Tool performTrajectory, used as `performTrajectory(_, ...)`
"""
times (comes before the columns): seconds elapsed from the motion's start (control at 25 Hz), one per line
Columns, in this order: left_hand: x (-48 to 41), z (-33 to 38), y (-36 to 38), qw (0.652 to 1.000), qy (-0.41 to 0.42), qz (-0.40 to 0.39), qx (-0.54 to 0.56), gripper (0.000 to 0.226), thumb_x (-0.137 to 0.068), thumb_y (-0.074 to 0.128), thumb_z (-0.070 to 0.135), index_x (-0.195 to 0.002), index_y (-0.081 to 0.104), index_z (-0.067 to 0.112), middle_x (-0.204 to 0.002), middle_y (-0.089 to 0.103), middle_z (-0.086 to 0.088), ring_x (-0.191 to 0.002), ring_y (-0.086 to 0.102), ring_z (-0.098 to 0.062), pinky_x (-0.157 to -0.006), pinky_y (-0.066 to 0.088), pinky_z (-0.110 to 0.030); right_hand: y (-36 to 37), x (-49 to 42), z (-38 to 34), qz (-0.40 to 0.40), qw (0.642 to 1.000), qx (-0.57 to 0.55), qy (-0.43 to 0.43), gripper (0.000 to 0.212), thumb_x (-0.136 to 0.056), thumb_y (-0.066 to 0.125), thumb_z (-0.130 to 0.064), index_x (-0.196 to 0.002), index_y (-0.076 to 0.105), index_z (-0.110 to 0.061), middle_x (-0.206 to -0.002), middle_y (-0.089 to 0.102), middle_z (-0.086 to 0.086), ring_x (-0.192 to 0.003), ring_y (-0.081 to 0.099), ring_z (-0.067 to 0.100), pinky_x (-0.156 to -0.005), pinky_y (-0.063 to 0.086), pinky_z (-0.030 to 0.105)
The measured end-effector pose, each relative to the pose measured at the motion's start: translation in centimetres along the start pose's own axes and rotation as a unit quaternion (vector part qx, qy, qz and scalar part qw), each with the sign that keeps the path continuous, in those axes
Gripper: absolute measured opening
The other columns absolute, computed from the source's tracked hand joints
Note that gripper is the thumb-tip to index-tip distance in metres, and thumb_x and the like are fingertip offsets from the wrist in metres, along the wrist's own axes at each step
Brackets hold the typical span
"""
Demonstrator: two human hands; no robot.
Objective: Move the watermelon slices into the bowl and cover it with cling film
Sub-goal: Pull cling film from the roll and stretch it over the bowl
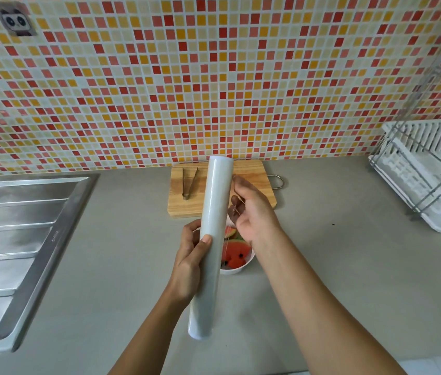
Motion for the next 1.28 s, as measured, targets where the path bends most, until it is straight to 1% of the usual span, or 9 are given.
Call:
performTrajectory(0.12,-0.2,-0.2,0.0,1.0,-0.016,0.001,-0.01,0.025,-0.09,0.052,0.035,-0.115,0.047,0.033,-0.111,0.056,-0.008,-0.091,0.063,-0.027,-0.066,0.055,-0.03,0.1,-0.5,0.0,-0.023,0.999,-0.016,-0.045,0.019,-0.088,0.06,-0.019,-0.071,0.064,-0.027,-0.068,0.058,-0.012,-0.061,0.046,0.005,-0.058,0.041,0.022)
performTrajectory(0.24,-0.1,-0.5,-0.1,0.995,-0.015,0.006,-0.094,0.032,-0.095,0.049,0.037,-0.127,0.042,0.037,-0.114,0.06,0.007,-0.088,0.066,-0.007,-0.068,0.054,-0.022,-0.8,-1.3,0.0,0.025,0.986,0.117,-0.115,0.012,-0.092,0.053,-0.032,-0.081,0.057,-0.034,-0.076,0.054,-0.009,-0.062,0.049,0.006,-0.051,0.043,0.021)
performTrajectory(0.36,-0.3,0.1,0.2,0.98,0.031,0.029,-0.194,0.036,-0.092,0.052,0.043,-0.128,0.048,0.039,-0.11,0.065,0.014,-0.093,0.064,-0.004,-0.078,0.053,-0.025,-1.5,-2.0,0.5,0.048,0.964,0.199,-0.169,0.012,-0.095,0.04,-0.044,-0.085,0.048,-0.041,-0.082,0.056,-0.004,-0.067,0.058,0.011,-0.045,0.046,0.02)
performTrajectory(0.64,-1.4,-0.1,-0.3,0.963,0.019,0.06,-0.262,0.04,-0.088,0.052,0.051,-0.126,0.048,0.04,-0.091,0.058,0.035,-0.084,0.055,0.022,-0.062,0.04,0.002,-3.2,-5.0,4.5,0.008,0.974,0.211,-0.08,0.044,-0.091,0.034,-0.056,-0.093,0.058,-0.02,-0.075,0.065,0.001,-0.06,0.065,0.015,-0.057,0.048,0.03)
performTrajectory(0.76,-1.8,-0.7,-0.3,0.962,0.007,0.065,-0.264,0.039,-0.088,0.052,0.05,-0.125,0.048,0.039,-0.089,0.061,0.031,-0.082,0.057,0.019,-0.06,0.041,0.001,-4.5,-4.7,6.8,0.043,0.964,0.251,-0.078,0.045,-0.082,0.032,-0.061,-0.075,0.056,-0.025,-0.067,0.063,-0.003,-0.065,0.063,0.02,-0.067,0.05,0.036)
performTrajectory(0.88,-2.5,-1.4,0.4,0.957,-0.014,0.077,-0.281,0.036,-0.09,0.045,0.053,-0.12,0.054,0.033,-0.085,0.063,0.026,-0.08,0.058,0.016,-0.06,0.041,0.0,-5.6,-4.4,7.8,0.068,0.96,0.245,-0.114,0.04,-0.088,0.033,-0.05,-0.062,0.049,-0.025,-0.053,0.054,-0.01,-0.056,0.054,0.012,-0.06,0.045,0.031)
performTrajectory(1.0,-3.4,-1.8,1.3,0.949,-0.027,0.079,-0.305,0.041,-0.092,0.039,0.052,-0.114,0.06,0.024,-0.086,0.065,0.017,-0.083,0.062,0.005,-0.062,0.043,-0.005,-6.1,-4.7,7.4,0.072,0.957,0.244,-0.141,0.035,-0.096,0.032,-0.04,-0.066,0.044,-0.026,-0.054,0.05,-0.013,-0.058,0.05,0.008,-0.063,0.043,0.032)
performTrajectory(1.12,-4.3,-2.3,2.3,0.95,-0.039,0.074,-0.301,0.042,-0.092,0.043,0.051,-0.116,0.057,0.02,-0.101,0.066,0.003,-0.095,0.064,-0.017,-0.078,0.052,-0.031,-6.9,-5.3,6.4,0.074,0.939,0.288,-0.17,0.032,-0.098,0.029,-0.035,-0.071,0.041,-0.022,-0.06,0.053,-0.011,-0.055,0.052,-0.001,-0.061,0.042,0.028)
performTrajectory(1.28,-4.7,-2.8,3.2,0.934,-0.049,0.091,-0.341,0.041,-0.091,0.045,0.051,-0.112,0.046,0.016,-0.104,0.062,-0.007,-0.093,0.06,-0.024,-0.075,0.048,-0.036,-8.1,-6.0,5.6,0.079,0.926,0.326,-0.173,0.029,-0.099,0.03,-0.034,-0.074,0.041,-0.025,-0.061,0.053,-0.013,-0.055,0.051,-0.007,-0.054,0.037,0.021)
Point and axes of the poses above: each hand's wrist, its own x-axis away from the middle knuckle, its own y-axis out of the palm, z = x × y, the point moved 6 cm from there along -x, towards the middle knuckle
